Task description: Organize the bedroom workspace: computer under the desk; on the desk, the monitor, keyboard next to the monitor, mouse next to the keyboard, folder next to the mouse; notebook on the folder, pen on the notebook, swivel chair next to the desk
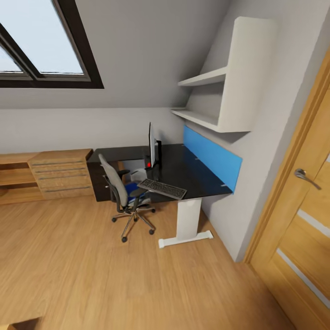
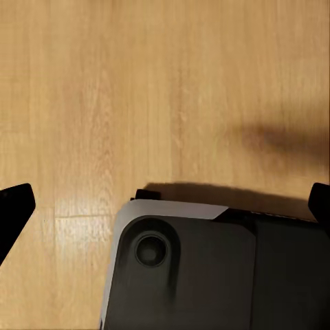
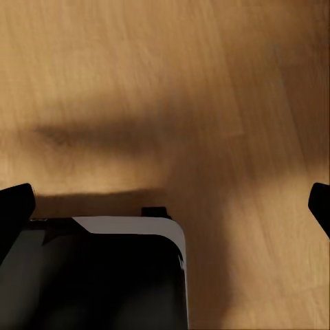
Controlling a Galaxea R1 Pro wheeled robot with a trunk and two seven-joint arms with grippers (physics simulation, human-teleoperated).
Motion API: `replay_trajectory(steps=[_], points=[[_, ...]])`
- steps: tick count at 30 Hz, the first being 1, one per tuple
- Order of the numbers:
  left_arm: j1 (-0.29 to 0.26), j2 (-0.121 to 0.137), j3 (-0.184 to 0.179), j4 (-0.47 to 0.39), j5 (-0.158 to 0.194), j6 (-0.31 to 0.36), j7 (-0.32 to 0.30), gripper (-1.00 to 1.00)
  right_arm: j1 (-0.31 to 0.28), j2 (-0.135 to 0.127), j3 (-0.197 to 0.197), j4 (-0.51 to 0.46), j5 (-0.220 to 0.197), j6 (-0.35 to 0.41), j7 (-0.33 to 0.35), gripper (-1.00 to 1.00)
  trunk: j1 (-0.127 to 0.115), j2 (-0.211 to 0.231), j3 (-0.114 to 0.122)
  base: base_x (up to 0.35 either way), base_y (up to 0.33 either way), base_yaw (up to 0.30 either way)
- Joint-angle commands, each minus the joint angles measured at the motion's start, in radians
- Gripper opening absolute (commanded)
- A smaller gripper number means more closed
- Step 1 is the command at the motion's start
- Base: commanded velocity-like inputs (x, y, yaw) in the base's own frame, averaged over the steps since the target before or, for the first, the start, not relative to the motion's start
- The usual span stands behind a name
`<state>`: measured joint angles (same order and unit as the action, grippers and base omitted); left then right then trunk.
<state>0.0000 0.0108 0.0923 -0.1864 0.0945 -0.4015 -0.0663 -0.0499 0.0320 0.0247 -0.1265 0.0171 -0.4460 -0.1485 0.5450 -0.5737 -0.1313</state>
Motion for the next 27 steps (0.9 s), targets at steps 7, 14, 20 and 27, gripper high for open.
replay_trajectory(steps=[7,14,20,27], points=[[0.000,0.000,0.002,-0.001,0.010,0.000,-0.007,1.00,-0.001,0.000,0.003,0.001,0.002,-0.002,-0.006,1.00,0.001,-0.001,-0.001,0.275,0.219,0.000],[0.000,0.000,0.002,0.000,0.010,0.000,-0.007,1.00,-0.001,0.000,0.004,0.001,0.003,-0.002,-0.006,1.00,0.001,-0.001,-0.001,0.288,0.206,0.000],[0.000,0.000,0.002,0.000,0.010,0.000,-0.007,1.00,-0.001,0.000,0.004,0.001,0.003,-0.003,-0.006,1.00,0.001,-0.001,-0.001,0.287,0.224,0.000],[0.000,0.000,0.003,0.001,0.010,0.000,-0.007,1.00,-0.001,0.000,0.004,0.001,0.003,-0.003,-0.006,1.00,0.001,-0.001,-0.001,0.242,0.198,0.000]])
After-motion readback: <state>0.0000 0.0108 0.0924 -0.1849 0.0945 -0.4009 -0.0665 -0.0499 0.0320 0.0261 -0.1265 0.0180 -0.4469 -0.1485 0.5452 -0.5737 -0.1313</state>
